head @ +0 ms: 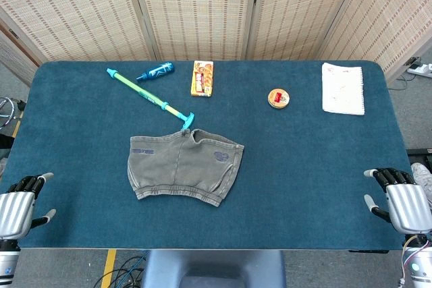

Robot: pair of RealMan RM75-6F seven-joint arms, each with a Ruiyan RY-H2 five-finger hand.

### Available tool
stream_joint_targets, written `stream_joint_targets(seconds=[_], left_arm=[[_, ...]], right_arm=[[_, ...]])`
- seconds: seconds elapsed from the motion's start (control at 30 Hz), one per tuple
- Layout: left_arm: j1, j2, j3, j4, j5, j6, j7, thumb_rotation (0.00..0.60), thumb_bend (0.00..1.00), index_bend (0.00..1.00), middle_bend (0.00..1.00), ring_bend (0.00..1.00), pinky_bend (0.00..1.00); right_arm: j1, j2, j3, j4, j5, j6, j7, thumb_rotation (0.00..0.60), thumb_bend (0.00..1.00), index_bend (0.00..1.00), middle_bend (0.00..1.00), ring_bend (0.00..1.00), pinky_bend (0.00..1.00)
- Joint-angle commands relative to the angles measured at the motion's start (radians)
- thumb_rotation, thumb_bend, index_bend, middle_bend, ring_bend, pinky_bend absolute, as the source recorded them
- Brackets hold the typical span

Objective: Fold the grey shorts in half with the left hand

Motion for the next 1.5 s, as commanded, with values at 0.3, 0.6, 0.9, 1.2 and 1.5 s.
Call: stream_joint_targets(seconds=[0.3,0.6,0.9,1.2,1.5], left_arm=[[-0.013,-0.004,-0.005,0.011,0.008,-0.009,-0.018,0.600,0.16,0.26,0.31,0.27,0.41],[-0.102,-0.030,-0.029,0.092,0.073,-0.071,-0.092,0.600,0.16,0.31,0.46,0.42,0.40],[-0.249,-0.119,-0.050,0.305,0.197,-0.121,-0.245,0.600,0.16,0.36,0.72,0.65,0.71],[-0.411,-0.273,-0.020,0.616,0.313,-0.166,-0.385,0.600,0.16,0.38,0.87,0.78,0.91],[-0.477,-0.425,0.040,0.887,0.339,-0.190,-0.478,0.600,0.16,0.40,0.89,0.80,0.92]], right_arm=[[-0.006,0.004,-0.005,0.001,-0.003,0.001,0.013,0.600,0.30,0.31,0.33,0.29,0.27],[-0.002,0.033,0.005,-0.019,-0.021,0.017,0.008,0.600,0.31,0.31,0.33,0.29,0.27],[-0.002,0.070,0.017,-0.053,-0.034,0.039,-0.016,0.600,0.31,0.31,0.33,0.29,0.27],[-0.006,0.088,0.017,-0.081,-0.037,0.045,-0.037,0.600,0.30,0.31,0.33,0.29,0.27],[-0.020,0.093,0.014,-0.093,-0.024,0.054,-0.048,0.600,0.31,0.31,0.33,0.29,0.27]])
